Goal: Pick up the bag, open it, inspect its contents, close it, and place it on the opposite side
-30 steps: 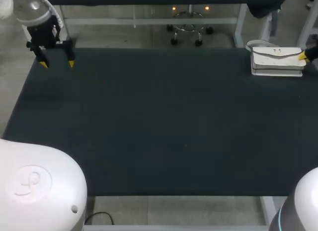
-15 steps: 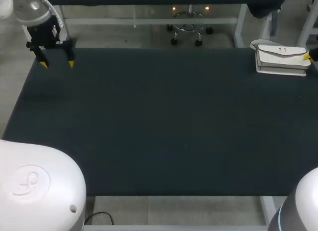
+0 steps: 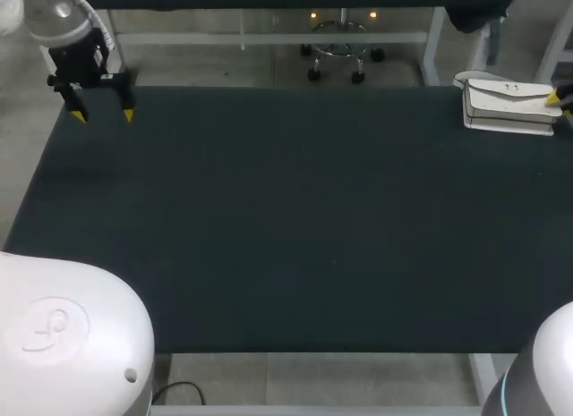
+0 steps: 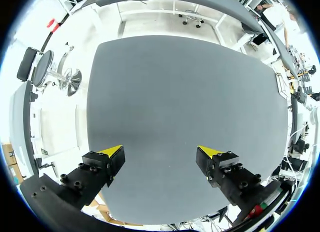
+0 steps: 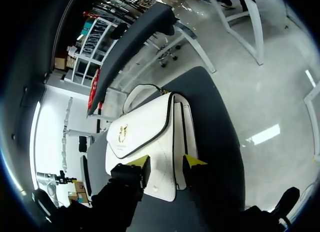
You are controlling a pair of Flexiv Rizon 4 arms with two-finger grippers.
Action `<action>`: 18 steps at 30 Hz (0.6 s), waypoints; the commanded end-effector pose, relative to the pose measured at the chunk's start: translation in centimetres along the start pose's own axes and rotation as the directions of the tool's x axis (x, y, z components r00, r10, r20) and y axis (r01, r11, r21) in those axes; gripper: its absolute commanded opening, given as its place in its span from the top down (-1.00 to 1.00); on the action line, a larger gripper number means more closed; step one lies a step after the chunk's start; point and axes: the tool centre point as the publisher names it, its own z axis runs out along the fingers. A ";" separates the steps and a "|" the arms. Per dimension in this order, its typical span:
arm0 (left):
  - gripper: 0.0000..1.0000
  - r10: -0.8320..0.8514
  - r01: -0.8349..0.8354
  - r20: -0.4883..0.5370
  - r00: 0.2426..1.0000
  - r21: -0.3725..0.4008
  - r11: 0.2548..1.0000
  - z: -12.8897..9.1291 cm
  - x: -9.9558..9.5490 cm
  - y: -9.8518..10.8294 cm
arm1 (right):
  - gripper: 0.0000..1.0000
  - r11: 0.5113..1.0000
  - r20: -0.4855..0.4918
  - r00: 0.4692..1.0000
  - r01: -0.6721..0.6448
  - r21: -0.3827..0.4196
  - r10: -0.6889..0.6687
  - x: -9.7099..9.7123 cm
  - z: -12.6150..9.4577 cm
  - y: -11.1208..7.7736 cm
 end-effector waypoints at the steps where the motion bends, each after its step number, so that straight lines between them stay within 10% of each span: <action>1: -1.00 -0.001 0.001 0.002 1.000 0.000 1.000 0.0 0.1 0.1 | -1.00 0.927 -0.005 1.000 0.012 0.375 -0.011 0.5 -1.2 0.1; 18: -1.00 -0.001 0.001 0.002 1.000 0.000 1.000 0.0 0.1 0.1 | -1.00 0.942 0.226 0.970 0.014 0.336 -0.095 6.3 -5.3 -3.6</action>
